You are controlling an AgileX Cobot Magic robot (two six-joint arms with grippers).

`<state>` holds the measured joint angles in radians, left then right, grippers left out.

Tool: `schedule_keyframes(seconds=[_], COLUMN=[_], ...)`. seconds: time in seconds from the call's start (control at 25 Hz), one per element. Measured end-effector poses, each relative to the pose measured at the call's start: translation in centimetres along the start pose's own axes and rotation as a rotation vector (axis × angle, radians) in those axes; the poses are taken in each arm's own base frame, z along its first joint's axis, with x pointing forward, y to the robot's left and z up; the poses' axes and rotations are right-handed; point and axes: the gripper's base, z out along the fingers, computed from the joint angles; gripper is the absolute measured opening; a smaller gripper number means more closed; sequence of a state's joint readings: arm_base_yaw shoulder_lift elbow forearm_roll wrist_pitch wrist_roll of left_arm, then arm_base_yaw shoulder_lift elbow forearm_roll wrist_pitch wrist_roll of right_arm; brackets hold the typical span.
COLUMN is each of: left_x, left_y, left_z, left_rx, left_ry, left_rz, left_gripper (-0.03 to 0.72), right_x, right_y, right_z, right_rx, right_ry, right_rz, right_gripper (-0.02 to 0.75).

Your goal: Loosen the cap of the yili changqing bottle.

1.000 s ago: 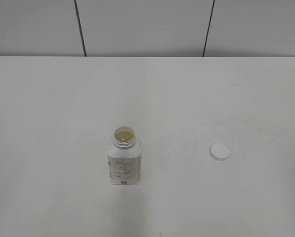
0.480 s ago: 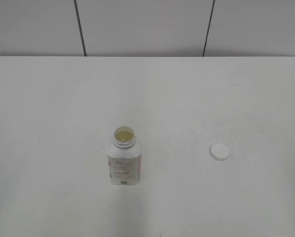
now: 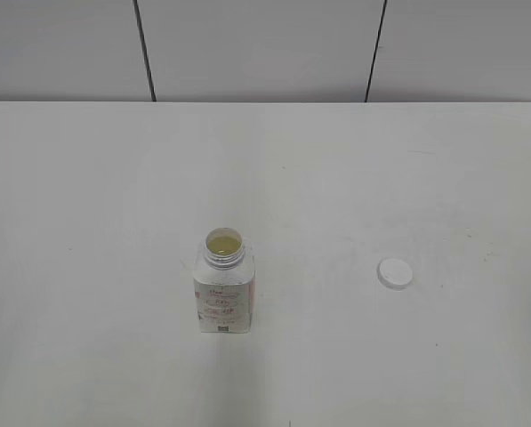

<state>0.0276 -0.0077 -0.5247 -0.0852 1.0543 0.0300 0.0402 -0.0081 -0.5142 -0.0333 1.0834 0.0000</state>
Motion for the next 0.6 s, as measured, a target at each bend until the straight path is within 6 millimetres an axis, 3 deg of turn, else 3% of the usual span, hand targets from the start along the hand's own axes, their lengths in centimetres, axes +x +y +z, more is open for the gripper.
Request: schedule_keyframes(seconds=[0.6], left_x=[0.0], left_y=[0.0], left_z=[0.0], left_rx=[0.0], left_ry=[0.0], left_rz=[0.0], left_gripper=[0.239], right_x=[0.0], right_y=[0.0], right_z=[0.0], right_rx=[0.002], right_ry=[0.0], right_rz=[0.001], right_gripper=[0.552])
